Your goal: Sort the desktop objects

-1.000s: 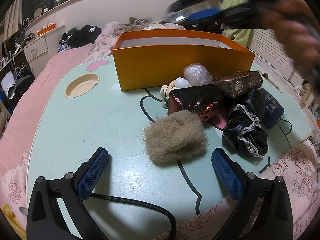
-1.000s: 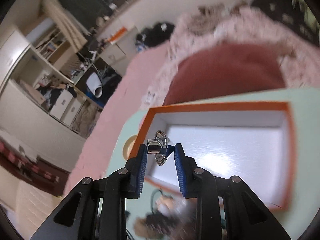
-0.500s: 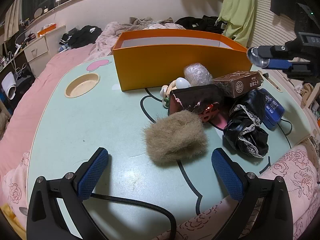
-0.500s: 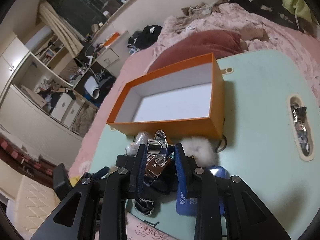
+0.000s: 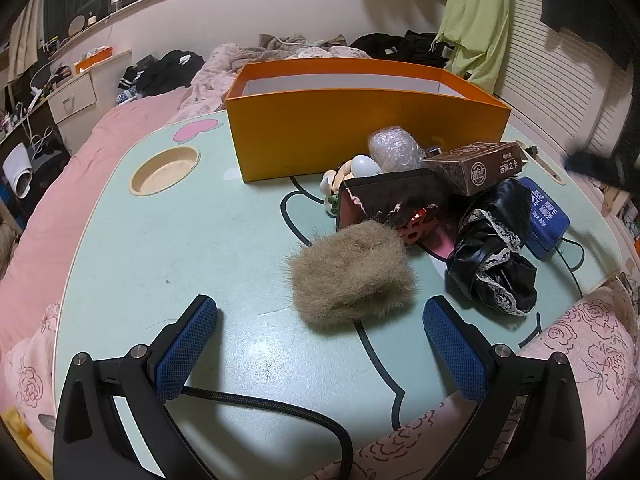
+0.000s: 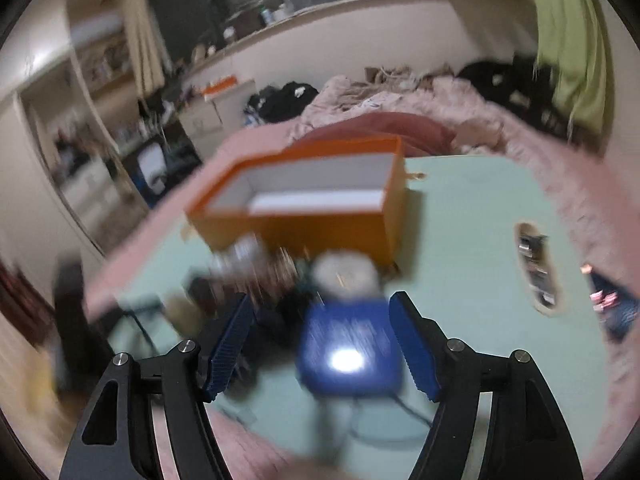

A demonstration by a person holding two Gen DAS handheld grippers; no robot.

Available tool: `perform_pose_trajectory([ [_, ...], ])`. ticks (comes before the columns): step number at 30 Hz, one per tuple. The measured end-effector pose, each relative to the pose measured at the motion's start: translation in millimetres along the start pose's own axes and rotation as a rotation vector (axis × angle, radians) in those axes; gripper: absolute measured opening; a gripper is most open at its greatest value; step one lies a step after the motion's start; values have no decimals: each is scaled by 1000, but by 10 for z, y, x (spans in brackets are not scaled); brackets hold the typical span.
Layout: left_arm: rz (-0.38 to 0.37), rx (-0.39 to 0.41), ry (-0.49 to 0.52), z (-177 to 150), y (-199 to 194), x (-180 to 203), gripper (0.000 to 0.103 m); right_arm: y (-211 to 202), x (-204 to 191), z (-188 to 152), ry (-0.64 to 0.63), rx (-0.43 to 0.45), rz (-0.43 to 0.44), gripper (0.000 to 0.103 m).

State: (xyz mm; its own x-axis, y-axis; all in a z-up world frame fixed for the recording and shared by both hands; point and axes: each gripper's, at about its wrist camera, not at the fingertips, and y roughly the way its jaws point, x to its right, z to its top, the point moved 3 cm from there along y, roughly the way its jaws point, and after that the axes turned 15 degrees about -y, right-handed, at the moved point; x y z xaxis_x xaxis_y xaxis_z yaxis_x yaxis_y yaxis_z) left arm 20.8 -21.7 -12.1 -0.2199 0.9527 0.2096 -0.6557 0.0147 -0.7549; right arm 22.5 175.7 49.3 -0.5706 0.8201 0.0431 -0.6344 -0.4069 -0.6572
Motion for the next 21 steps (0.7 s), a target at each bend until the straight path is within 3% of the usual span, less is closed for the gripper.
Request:
perform_pose_trajectory([
  [6,-1,-1,2,-2,1,-7,103,135,-91,-505,-104,-121,-162,80],
  [7,-2,-1,3,-4,1,-6,103,143,-83,-528,-104,-101,-151,84],
  [9,0,-1,3,-1,-2,-6,103,188,-59,-559,-101,-100,-148,102],
  [21,0,-2,5,-1,-25,11,103,217,-50,-475,-109,-89,-129,103],
])
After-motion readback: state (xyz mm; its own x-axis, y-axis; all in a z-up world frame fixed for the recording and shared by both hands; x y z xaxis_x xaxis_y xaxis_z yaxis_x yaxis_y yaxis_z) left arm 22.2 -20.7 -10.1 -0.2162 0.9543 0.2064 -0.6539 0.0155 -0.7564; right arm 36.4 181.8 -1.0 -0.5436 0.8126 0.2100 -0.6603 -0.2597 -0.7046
